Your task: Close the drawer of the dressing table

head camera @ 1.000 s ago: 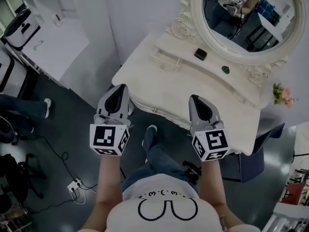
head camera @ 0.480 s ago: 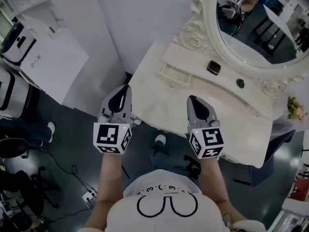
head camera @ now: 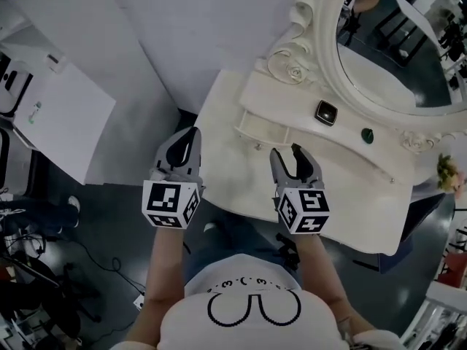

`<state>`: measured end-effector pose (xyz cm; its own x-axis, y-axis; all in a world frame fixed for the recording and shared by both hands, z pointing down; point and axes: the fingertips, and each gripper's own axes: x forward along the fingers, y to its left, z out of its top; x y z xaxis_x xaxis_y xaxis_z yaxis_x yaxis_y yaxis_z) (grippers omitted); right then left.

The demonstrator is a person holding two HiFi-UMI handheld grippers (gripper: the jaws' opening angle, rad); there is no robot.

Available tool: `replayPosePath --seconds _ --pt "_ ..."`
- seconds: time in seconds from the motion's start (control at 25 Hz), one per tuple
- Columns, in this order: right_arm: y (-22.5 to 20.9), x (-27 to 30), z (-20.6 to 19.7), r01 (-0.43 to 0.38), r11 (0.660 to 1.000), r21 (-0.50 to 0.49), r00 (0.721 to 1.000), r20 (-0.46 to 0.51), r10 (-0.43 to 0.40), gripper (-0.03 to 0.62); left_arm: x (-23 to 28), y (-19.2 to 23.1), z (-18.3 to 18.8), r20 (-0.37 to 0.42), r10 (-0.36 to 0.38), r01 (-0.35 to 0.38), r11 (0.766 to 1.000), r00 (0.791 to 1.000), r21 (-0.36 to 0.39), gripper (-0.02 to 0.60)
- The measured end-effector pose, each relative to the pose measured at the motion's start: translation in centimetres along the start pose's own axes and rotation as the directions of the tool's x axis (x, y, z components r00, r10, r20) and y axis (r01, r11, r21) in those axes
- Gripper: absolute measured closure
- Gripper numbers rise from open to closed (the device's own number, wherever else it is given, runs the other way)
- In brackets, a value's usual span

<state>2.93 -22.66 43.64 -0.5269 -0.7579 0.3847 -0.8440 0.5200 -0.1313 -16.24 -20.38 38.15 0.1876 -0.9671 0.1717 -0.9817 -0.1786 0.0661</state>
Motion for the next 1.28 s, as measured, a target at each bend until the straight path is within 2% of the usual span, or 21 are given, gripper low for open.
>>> replayPosePath --seconds 0.32,0.52,0.68,0.96,1.04,1.08,1.28 --pt "-0.3 3.0 -4.2 0.114 0.993 0.041 0.987 -0.121 -0.109 0.398 4.3 0.6 -2.8 -0.076 -0.106 0.105 0.994 0.991 -0.016 0.584" --pt "0.9 4.6 -6.8 0.154 0.984 0.094 0.968 -0.212 -0.131 0.441 6.3 0.7 -4.1 -0.125 -0.187 0.186 0.982 0.974 -0.022 0.584" --pt "1.6 6.3 -9.5 0.199 0.971 0.131 0.945 -0.286 -0.155 0.450 7.1 1.5 -5.8 -0.170 -0.238 0.237 0.971 0.956 -0.026 0.584" --pt "0.9 9.1 -12.2 0.272 0.944 0.185 0.917 -0.348 -0.196 0.450 8.0 3.9 -7.4 -0.202 -0.252 0.250 0.968 0.946 -0.037 0.584" --pt "0.7 9.5 -12.4 0.290 0.939 0.187 0.911 -0.353 -0.211 0.458 8.2 4.5 -7.6 -0.202 -0.246 0.243 0.969 0.948 -0.041 0.584" --pt "0.6 9.6 -12.4 0.295 0.938 0.183 0.909 -0.356 -0.216 0.488 8.2 4.7 -7.6 -0.202 -0.243 0.239 0.970 0.949 -0.045 0.584" --pt "0.7 9.4 -12.4 0.302 0.940 0.157 0.897 -0.380 -0.224 0.491 8.3 5.5 -7.6 -0.196 -0.240 0.233 0.971 0.951 -0.060 0.584"
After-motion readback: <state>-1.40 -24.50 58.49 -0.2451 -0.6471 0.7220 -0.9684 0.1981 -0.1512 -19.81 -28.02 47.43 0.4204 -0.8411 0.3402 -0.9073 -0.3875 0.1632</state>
